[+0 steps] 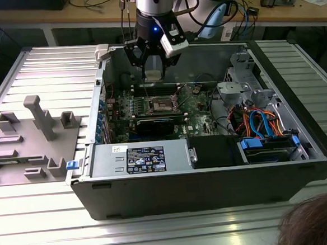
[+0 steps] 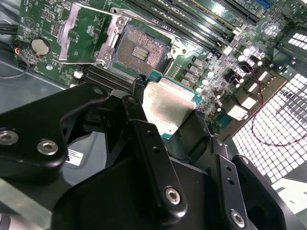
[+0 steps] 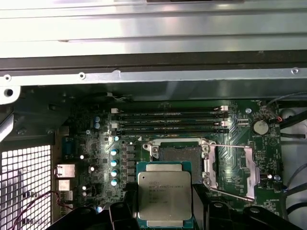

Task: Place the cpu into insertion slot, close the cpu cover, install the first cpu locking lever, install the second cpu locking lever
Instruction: 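Place the cpu into insertion slot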

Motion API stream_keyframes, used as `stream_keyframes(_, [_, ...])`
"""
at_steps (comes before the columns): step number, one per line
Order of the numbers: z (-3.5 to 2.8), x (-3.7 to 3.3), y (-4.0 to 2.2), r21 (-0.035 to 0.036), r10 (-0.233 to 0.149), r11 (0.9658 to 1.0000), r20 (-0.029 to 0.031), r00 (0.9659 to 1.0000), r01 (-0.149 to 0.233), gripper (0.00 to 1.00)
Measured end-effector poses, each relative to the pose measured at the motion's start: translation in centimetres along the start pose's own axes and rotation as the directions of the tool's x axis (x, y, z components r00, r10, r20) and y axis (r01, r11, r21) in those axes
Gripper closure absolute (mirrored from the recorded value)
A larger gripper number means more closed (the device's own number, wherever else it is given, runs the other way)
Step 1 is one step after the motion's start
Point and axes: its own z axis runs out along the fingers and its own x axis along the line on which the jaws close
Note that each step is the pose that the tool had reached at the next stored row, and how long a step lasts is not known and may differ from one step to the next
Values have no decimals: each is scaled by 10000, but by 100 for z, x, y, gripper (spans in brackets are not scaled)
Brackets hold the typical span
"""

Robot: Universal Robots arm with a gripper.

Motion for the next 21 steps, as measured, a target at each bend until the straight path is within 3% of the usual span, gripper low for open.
stream_keyframes(21, [61,-1,-3,-1,0,10000,0,10000,0,46])
